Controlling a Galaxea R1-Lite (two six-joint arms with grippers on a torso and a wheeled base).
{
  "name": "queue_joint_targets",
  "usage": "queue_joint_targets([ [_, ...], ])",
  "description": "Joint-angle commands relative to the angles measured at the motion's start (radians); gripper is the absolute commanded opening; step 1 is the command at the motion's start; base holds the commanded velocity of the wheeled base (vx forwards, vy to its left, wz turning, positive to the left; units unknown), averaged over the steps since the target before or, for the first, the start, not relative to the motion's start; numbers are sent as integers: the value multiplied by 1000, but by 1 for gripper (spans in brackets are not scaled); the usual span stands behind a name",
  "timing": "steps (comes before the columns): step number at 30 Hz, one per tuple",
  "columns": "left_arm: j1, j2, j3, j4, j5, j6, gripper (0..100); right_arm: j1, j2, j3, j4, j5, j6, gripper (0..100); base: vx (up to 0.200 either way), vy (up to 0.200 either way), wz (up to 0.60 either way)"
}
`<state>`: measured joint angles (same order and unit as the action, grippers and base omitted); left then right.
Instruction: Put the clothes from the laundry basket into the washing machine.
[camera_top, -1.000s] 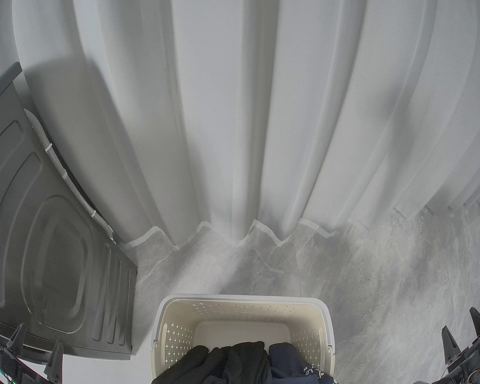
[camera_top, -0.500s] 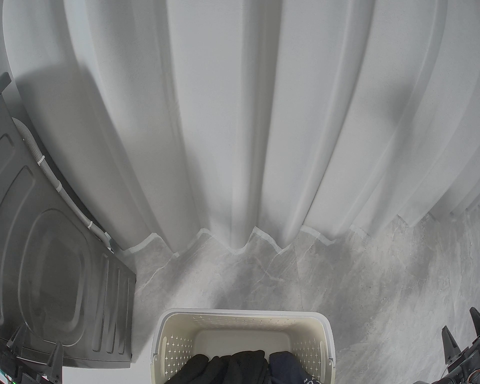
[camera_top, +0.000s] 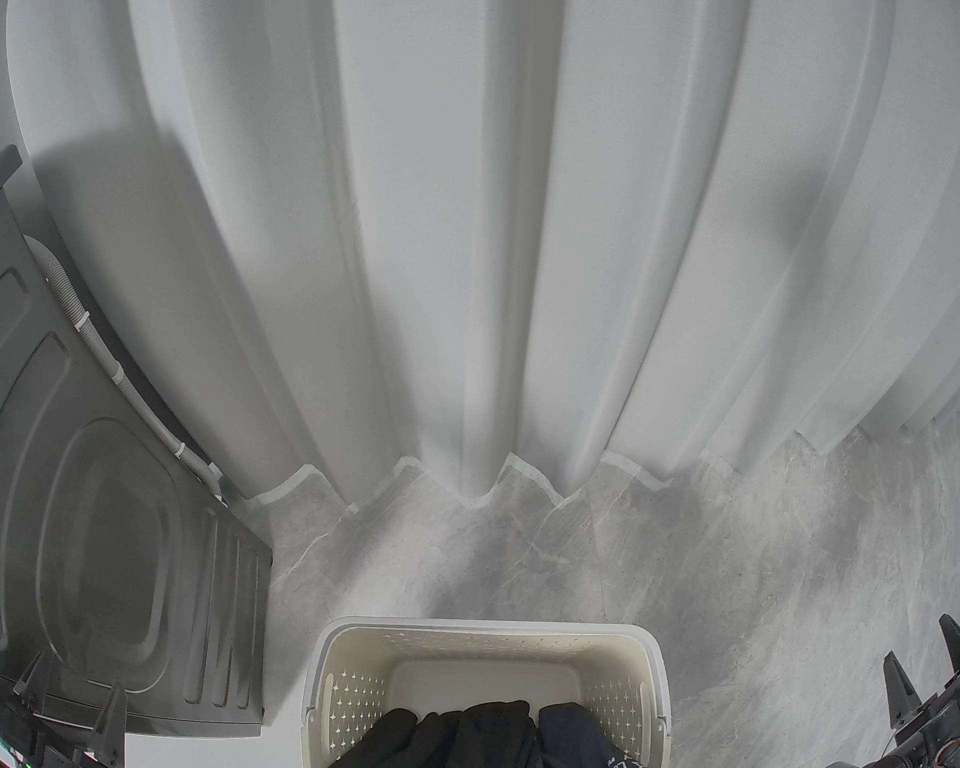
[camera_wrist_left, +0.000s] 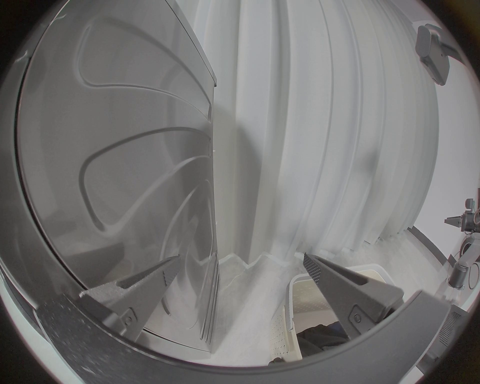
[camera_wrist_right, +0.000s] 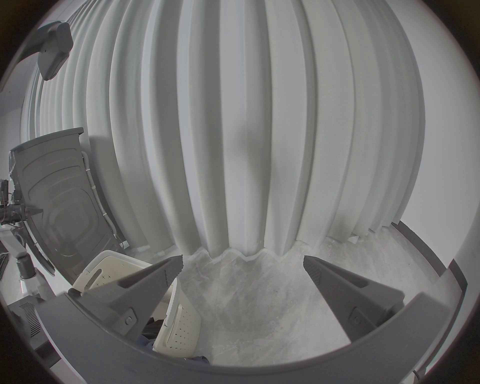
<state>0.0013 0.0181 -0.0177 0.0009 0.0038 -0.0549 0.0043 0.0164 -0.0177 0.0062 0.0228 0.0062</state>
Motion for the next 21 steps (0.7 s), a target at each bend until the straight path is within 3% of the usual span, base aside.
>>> queue_joint_targets([
  [1, 0, -17, 16, -1, 1, 0, 100, 0, -12, 18, 0, 0, 0, 100, 0, 0, 0],
  [17, 0, -17, 16, -1, 1, 0, 100, 0, -15, 18, 0, 2, 0, 100, 0, 0, 0],
  [21, 0, -17, 16, -1, 1, 0, 100, 2, -13, 18, 0, 2, 0, 100, -200, 0, 0],
])
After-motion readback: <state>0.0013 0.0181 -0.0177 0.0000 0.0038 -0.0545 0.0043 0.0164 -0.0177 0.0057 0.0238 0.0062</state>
